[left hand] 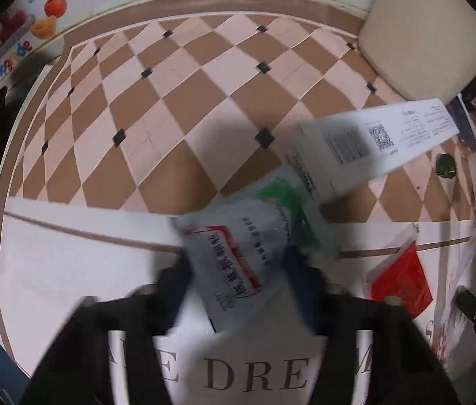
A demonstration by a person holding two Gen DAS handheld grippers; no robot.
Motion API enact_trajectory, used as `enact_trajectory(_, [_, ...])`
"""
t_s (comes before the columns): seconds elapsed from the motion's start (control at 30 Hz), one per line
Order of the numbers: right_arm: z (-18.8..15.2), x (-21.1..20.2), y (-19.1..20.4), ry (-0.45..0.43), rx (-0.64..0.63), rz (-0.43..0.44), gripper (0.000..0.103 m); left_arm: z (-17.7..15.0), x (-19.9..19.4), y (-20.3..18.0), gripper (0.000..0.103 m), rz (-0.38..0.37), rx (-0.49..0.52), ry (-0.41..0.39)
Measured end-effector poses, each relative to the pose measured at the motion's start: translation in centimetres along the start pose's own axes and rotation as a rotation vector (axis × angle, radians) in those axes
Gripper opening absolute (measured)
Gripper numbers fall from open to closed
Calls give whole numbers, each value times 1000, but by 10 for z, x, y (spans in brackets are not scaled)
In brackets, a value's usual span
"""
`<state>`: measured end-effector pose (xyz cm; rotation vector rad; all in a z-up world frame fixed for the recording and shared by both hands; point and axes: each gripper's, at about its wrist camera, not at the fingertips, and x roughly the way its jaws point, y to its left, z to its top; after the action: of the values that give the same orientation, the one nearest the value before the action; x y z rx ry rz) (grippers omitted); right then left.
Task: Collect trash
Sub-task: 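Grasp the white-green sachet with the left gripper while the right grasps the clear wrapper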
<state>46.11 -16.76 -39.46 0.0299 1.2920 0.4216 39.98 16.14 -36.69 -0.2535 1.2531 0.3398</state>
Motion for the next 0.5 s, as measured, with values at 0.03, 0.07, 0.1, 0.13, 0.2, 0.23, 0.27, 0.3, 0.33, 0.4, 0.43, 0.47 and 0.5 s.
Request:
enact_trajectory(0.03, [-1, -1, -1, -2, 5, 0, 1, -1, -2, 0, 14, -10, 3, 0])
enact_trajectory(0.07, [-2, -4, -4, -8, 14, 7, 1, -5, -5, 0, 12, -13, 4, 7])
enact_trajectory(0.1, [-5, -9, -8, -11, 17, 11, 0, -9, -8, -1, 10, -8, 10, 5])
enact_trajectory(0.13, [-7, -13, -10, -19, 25, 15, 0, -13, -12, -1, 8, -4, 15, 1])
enact_trajectory(0.2, [-12, -25, -12, -39, 44, 28, 0, -26, -24, 2, 8, 1, 6, -8])
enact_trajectory(0.23, [-14, -31, -13, -50, 49, 31, 0, -36, -36, 3, 8, 10, 5, -26])
enact_trajectory(0.27, [-19, -40, -13, -66, 58, 36, 0, -41, -43, 2, 8, 23, 8, -39])
enact_trajectory(0.3, [-20, -46, -10, -76, 62, 41, 0, -51, -56, 1, 8, 40, 8, -61])
enact_trajectory(0.33, [-26, -55, -11, -90, 67, 48, 0, -59, -66, 0, 8, 43, 6, -75])
enact_trajectory(0.4, [-37, -75, -7, -124, 70, 52, 0, -84, -94, 2, 8, 44, 0, -108])
enact_trajectory(0.43, [-38, -79, -2, -133, 71, 54, 0, -93, -103, 4, 8, 39, -2, -120])
enact_trajectory(0.47, [-48, -90, 1, -152, 71, 59, 0, -104, -115, 6, 8, 44, -5, -130])
enact_trajectory(0.5, [-54, -100, 1, -160, 72, 60, 0, -118, -128, 9, 8, 45, -8, -141])
